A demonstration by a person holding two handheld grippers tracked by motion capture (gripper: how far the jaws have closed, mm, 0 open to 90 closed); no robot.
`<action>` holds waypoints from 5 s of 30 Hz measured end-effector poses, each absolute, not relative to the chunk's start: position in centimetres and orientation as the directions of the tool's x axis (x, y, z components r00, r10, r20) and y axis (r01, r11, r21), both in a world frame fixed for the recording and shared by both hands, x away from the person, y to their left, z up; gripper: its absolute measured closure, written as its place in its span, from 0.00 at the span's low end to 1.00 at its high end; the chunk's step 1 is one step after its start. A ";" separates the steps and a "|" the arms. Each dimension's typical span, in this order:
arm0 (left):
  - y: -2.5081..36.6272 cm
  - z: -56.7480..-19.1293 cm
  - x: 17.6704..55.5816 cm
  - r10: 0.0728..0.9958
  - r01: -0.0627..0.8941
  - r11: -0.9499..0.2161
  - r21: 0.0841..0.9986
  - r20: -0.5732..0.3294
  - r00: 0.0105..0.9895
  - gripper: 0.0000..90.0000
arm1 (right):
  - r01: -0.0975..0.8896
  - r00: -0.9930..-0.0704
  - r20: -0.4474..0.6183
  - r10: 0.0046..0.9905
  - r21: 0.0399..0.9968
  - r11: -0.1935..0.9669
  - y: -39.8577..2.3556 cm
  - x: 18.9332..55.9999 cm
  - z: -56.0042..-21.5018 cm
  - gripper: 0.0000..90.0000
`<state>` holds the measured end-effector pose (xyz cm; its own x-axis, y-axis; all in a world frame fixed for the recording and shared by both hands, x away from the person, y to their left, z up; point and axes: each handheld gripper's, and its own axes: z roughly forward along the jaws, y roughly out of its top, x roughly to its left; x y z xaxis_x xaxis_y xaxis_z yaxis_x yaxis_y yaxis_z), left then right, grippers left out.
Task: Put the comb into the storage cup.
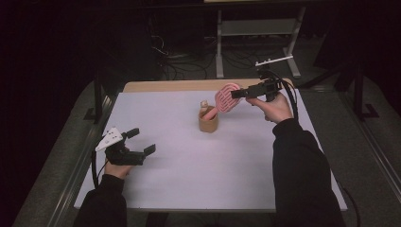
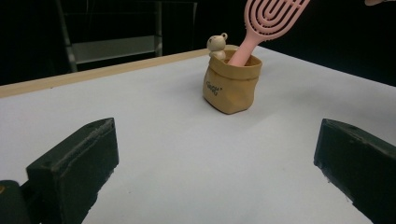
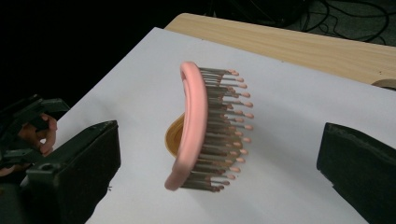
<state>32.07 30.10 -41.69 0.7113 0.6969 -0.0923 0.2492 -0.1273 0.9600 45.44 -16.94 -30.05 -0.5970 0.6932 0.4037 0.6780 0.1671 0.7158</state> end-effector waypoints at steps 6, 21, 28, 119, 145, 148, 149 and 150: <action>30.1 -41.7 32.1 0.698 0.251 -0.129 0.959 -0.092 0.710 0.00 | 0.664 -0.606 0.395 0.690 0.729 0.166 -17.7 45.1 -30.4 0.00; 30.0 -41.8 32.1 0.695 0.258 -0.144 0.955 -0.088 0.714 0.00 | 0.647 -0.632 0.362 0.686 0.734 0.208 -19.1 44.0 -31.4 0.00; 29.8 -41.9 32.0 0.693 0.262 -0.150 0.953 -0.088 0.716 0.00 | 0.642 -0.640 0.347 0.685 0.731 0.231 -19.5 43.6 -32.0 0.00; 30.3 -42.6 32.0 0.698 0.292 -0.214 0.932 -0.064 0.713 0.00 | 0.630 -0.631 0.335 0.700 0.747 0.210 -26.3 35.7 -38.6 0.00; 30.1 -42.9 32.1 0.684 0.322 -0.235 0.917 -0.080 0.726 0.00 | 0.618 -0.605 0.333 0.723 0.769 0.162 -28.3 32.3 -41.3 0.00; 30.1 -42.9 32.2 0.678 0.327 -0.231 0.916 -0.090 0.730 0.00 | 0.612 -0.599 0.329 0.730 0.776 0.152 -28.5 31.9 -41.5 0.00; 30.1 -42.9 32.1 0.674 0.329 -0.233 0.915 -0.092 0.733 0.00 | 0.611 -0.597 0.326 0.733 0.777 0.152 -28.6 31.7 -41.6 0.00; 30.0 -42.9 32.1 0.671 0.332 -0.237 0.913 -0.093 0.735 0.00 | 0.609 -0.595 0.323 0.736 0.779 0.151 -28.7 31.6 -41.7 0.00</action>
